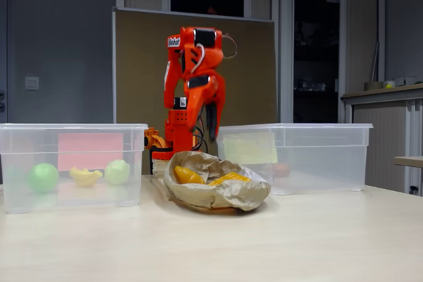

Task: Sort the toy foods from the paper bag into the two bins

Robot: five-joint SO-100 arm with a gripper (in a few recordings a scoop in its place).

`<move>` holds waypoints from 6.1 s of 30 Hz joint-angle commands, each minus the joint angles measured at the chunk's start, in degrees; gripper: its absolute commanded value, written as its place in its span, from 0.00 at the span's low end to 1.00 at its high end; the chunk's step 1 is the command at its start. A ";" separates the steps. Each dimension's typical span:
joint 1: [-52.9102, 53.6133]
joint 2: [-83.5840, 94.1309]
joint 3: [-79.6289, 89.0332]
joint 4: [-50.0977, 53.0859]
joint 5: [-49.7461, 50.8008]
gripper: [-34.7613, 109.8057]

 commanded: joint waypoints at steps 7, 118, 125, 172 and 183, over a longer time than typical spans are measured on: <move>-0.53 -8.17 0.18 -4.48 -3.25 0.52; -61.52 -3.52 21.18 -33.05 99.76 0.26; -62.93 -5.62 22.94 -36.83 103.62 0.31; -12.22 -3.16 -34.80 18.37 24.79 0.41; 1.05 -19.95 -33.57 11.34 38.32 0.42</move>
